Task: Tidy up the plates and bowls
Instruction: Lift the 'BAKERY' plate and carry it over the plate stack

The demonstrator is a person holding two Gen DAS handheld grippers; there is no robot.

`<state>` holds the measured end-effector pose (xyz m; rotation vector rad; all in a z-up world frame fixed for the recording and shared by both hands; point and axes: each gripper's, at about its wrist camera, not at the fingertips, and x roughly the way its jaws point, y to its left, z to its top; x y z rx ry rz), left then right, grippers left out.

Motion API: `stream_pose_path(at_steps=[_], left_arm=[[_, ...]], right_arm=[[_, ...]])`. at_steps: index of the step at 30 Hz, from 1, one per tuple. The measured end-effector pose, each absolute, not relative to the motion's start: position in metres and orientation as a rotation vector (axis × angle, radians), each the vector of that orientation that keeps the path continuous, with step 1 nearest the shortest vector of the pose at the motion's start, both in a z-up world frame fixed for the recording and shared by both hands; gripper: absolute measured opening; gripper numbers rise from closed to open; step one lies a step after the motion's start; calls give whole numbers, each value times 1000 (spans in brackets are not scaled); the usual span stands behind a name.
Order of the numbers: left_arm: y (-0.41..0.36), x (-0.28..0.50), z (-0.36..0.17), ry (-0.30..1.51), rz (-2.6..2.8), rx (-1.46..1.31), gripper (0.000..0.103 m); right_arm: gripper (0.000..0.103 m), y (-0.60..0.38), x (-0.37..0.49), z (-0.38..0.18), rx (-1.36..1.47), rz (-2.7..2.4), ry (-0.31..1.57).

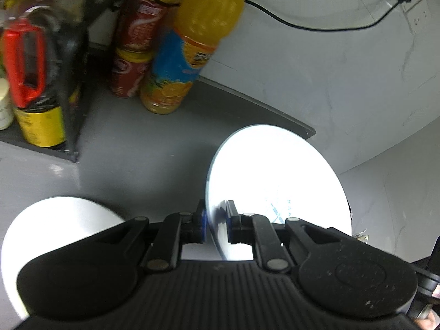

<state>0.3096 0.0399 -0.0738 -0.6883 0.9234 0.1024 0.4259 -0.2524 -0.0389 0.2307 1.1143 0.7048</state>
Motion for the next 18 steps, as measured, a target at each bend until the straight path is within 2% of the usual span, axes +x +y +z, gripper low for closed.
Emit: stream_pose_path(at_steps=[18], left_arm=[[102, 231, -100, 984, 179, -740, 12]], right_arm=[[12, -192, 360, -55, 206, 774, 1153]])
